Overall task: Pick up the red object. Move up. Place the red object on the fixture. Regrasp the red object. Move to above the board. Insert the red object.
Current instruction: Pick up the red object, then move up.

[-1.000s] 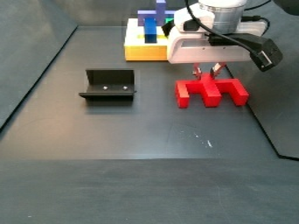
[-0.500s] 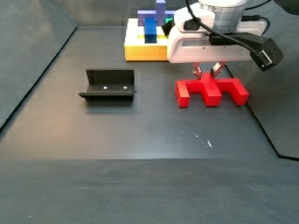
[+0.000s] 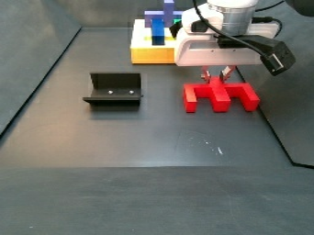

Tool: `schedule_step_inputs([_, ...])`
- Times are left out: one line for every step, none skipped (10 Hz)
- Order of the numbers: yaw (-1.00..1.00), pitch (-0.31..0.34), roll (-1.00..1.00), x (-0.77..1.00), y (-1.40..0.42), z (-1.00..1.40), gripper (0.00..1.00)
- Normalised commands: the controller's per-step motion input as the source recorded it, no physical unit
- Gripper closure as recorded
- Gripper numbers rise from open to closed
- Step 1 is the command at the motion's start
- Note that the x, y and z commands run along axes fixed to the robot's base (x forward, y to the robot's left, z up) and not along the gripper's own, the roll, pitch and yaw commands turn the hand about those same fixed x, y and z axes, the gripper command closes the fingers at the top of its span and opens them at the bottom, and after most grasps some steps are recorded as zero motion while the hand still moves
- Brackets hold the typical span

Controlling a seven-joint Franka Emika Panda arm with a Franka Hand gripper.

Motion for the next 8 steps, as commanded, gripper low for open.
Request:
schedule_step_inputs([0.0, 0.0, 0.0, 0.0, 0.0, 0.0, 1.0])
schedule_step_inputs([0.0, 0.0, 0.0, 0.0, 0.0, 0.0, 1.0])
schedule_step_inputs([0.0, 0.0, 0.0, 0.0, 0.0, 0.0, 1.0])
schedule_step_inputs([0.0, 0.0, 0.0, 0.0, 0.0, 0.0, 1.0])
schedule_step_inputs([0.0, 0.0, 0.0, 0.0, 0.0, 0.83, 1.0])
schedule_step_inputs([0.02, 0.0, 0.0, 0.04, 0.01, 0.81, 1.0])
schedule_step_inputs([0.02, 0.031, -0.02, 0.01, 0.0, 0.63, 1.0])
schedule_step_inputs([0.02, 0.014, -0.04, 0.01, -0.01, 0.34, 1.0])
